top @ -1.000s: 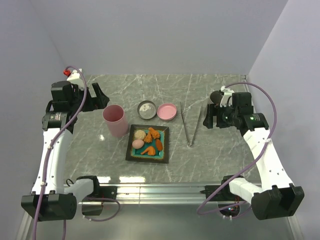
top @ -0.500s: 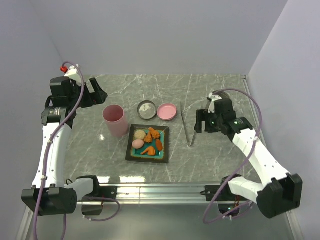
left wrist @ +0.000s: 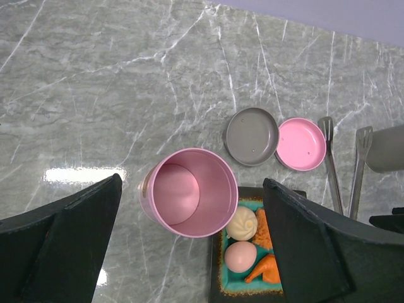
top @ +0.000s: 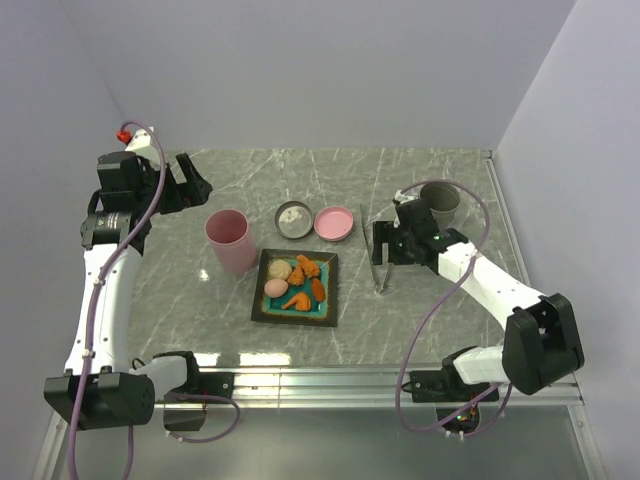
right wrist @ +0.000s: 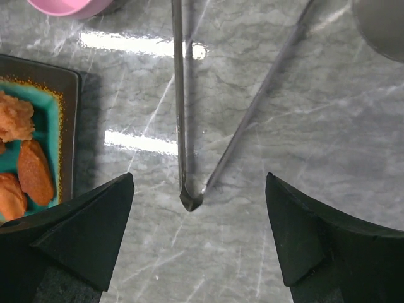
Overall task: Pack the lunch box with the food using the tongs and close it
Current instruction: Grab the clamp with the right arm, then pick up the food using the clamp
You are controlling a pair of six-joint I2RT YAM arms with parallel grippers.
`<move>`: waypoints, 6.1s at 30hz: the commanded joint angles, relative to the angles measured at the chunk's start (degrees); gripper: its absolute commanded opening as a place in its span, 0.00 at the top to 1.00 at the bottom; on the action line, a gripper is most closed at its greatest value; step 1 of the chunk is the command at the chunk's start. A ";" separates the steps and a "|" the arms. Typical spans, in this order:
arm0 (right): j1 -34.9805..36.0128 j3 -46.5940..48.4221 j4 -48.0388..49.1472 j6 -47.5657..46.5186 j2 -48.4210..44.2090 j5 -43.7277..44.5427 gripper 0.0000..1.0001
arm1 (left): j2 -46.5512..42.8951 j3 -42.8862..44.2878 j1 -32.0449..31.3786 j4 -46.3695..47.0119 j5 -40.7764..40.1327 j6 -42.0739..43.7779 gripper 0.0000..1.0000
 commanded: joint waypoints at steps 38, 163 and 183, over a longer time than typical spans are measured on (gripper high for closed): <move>3.71 13.05 5.01 3.22 28.12 12.11 0.07 | 4.27 1.00 4.28 1.03 8.13 -0.56 0.01; 29.38 25.27 -13.27 -59.01 17.48 -17.32 0.46 | -1.62 0.20 5.60 7.54 44.34 2.78 0.01; 28.41 28.87 -16.79 -53.13 13.81 -22.68 0.63 | -2.77 2.75 5.60 8.59 39.25 -0.03 0.01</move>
